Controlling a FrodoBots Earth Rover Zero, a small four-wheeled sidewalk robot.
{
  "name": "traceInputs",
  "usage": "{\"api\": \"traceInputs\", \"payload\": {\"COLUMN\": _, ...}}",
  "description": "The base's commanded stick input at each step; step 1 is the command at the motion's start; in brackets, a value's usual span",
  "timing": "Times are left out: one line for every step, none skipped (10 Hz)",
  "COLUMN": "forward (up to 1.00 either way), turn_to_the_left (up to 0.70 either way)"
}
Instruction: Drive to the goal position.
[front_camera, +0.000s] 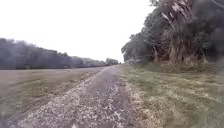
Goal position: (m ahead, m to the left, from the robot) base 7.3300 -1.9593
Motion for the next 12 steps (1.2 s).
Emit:
{"api": "traceInputs", "payload": {"forward": 0.60, "turn_to_the_left": 0.01}}
{"api": "traceInputs", "payload": {"forward": 0.60, "turn_to_the_left": 0.01}}
{"api": "traceInputs", "payload": {"forward": 0.60, "turn_to_the_left": 0.01}}
{"api": "traceInputs", "payload": {"forward": 0.60, "turn_to_the_left": 0.01}}
{"api": "traceInputs", "payload": {"forward": 0.60, "turn_to_the_left": 0.01}}
{"api": "traceInputs", "payload": {"forward": 0.60, "turn_to_the_left": 0.01}}
{"api": "traceInputs", "payload": {"forward": 0.60, "turn_to_the_left": 0.01}}
{"api": "traceInputs", "payload": {"forward": 0.60, "turn_to_the_left": 0.01}}
{"api": "traceInputs", "payload": {"forward": 0.60, "turn_to_the_left": 0.01}}
{"api": "traceInputs", "payload": {"forward": 0.60, "turn_to_the_left": 0.01}}
{"api": "traceInputs", "payload": {"forward": 0.60, "turn_to_the_left": 0.01}}
{"api": "traceInputs", "payload": {"forward": 0.60, "turn_to_the_left": 0.01}}
